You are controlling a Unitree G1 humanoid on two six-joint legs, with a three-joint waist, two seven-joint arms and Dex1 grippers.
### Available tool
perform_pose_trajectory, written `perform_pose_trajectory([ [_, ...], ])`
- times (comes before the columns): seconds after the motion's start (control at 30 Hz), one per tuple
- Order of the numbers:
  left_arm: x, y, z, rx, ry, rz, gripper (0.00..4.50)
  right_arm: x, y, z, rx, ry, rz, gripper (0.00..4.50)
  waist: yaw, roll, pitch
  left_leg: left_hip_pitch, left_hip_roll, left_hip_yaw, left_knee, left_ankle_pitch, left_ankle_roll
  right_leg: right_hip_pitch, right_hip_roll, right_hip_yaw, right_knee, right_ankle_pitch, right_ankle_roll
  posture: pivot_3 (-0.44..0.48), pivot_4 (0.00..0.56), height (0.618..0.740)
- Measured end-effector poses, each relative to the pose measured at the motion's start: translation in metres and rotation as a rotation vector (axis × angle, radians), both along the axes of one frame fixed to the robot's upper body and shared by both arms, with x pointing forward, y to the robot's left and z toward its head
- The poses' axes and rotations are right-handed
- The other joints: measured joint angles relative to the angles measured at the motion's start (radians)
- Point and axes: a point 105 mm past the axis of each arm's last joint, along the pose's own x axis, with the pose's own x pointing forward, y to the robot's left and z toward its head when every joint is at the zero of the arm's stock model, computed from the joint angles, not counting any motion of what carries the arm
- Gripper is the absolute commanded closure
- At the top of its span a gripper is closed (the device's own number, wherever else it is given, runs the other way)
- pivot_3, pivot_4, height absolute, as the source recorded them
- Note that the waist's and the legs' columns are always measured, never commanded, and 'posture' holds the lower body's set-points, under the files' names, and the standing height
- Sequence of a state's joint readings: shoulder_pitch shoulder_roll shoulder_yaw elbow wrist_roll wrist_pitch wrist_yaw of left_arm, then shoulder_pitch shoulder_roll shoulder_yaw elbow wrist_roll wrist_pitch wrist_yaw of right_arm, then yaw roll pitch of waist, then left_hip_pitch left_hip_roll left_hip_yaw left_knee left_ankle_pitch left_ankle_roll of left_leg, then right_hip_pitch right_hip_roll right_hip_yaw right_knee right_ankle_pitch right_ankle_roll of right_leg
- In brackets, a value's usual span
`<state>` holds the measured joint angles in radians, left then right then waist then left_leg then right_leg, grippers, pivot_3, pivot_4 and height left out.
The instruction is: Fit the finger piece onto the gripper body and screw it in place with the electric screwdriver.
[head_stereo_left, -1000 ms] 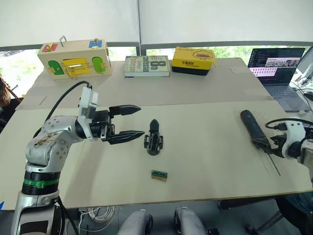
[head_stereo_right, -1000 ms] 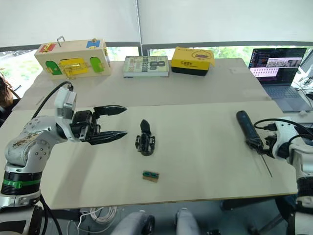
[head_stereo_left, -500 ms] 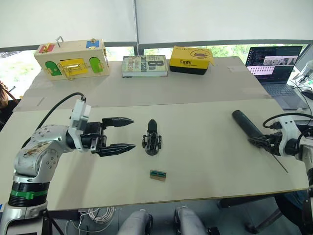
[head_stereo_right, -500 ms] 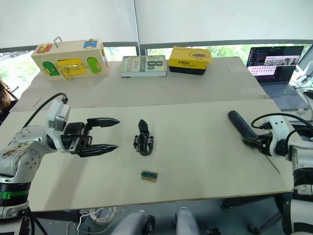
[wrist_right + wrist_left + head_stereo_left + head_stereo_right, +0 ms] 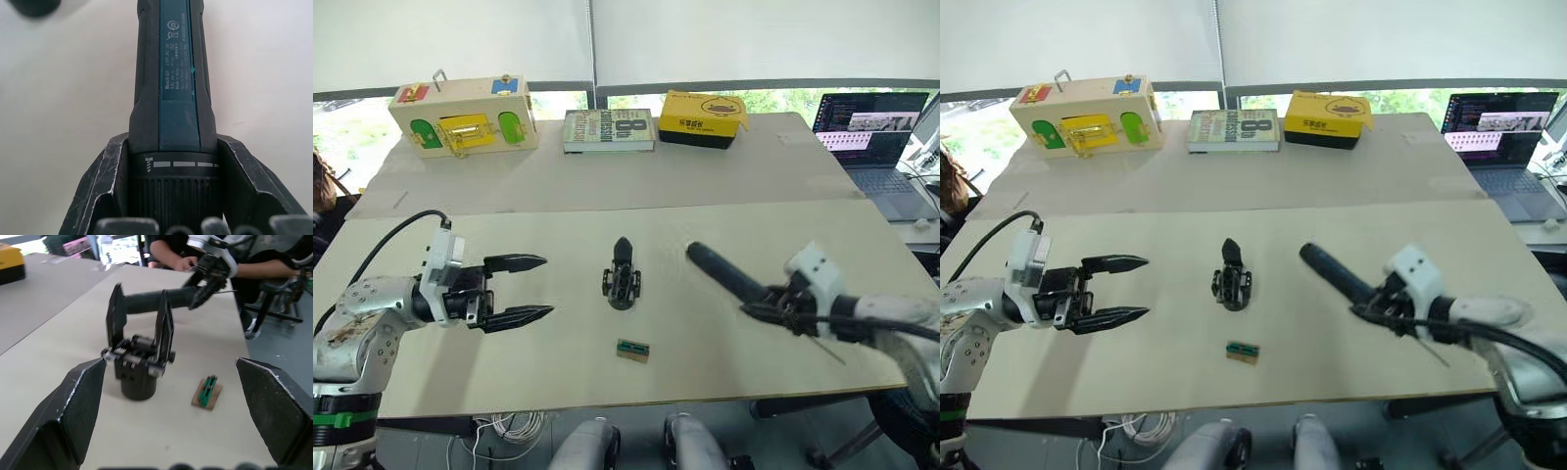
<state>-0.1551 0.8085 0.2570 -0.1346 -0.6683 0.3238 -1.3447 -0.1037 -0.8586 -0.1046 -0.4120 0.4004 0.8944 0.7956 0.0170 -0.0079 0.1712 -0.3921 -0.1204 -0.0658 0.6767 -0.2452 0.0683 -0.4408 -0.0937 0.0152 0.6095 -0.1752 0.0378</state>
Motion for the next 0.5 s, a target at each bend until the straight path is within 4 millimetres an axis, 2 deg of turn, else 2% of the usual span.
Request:
perform_pose_trajectory([
  [0.2, -0.001, 0.007, -0.013, 0.032, 0.015, 0.024, 0.00, 0.006, -0.004, -0.005, -0.019, -0.028, 0.008, 2.53, -0.003, -0.001, 0.000, 0.000, -0.001, 0.000, 0.000, 0.000, 0.000, 0.000, 0.000, 0.000, 0.000, 0.000, 0.002, 0.000, 0.150, 0.740],
  [0.4, -0.001, 0.004, -0.016, 0.027, 0.013, 0.018, 0.00, 0.012, -0.010, -0.016, -0.023, -0.040, 0.013, 2.53, -0.004, -0.001, 0.000, 0.001, -0.001, 0.000, 0.000, 0.000, 0.000, 0.000, 0.000, 0.000, 0.000, 0.001, 0.001, 0.000, 0.150, 0.740],
  [0.47, -0.001, 0.003, -0.016, 0.028, 0.018, 0.015, 0.00, 0.012, -0.010, -0.017, -0.006, -0.036, 0.022, 1.51, -0.005, -0.001, 0.000, 0.001, -0.001, 0.000, 0.000, 0.000, 0.000, 0.000, 0.000, 0.000, 0.000, 0.001, 0.001, 0.000, 0.150, 0.740],
  [0.5, -0.001, 0.003, -0.016, 0.028, 0.019, 0.015, 0.00, 0.013, -0.011, -0.018, -0.001, -0.030, 0.021, 1.18, -0.005, -0.001, 0.000, 0.001, -0.001, 0.000, 0.000, 0.000, 0.000, 0.001, 0.000, 0.000, 0.000, 0.001, 0.001, 0.000, 0.150, 0.740],
])
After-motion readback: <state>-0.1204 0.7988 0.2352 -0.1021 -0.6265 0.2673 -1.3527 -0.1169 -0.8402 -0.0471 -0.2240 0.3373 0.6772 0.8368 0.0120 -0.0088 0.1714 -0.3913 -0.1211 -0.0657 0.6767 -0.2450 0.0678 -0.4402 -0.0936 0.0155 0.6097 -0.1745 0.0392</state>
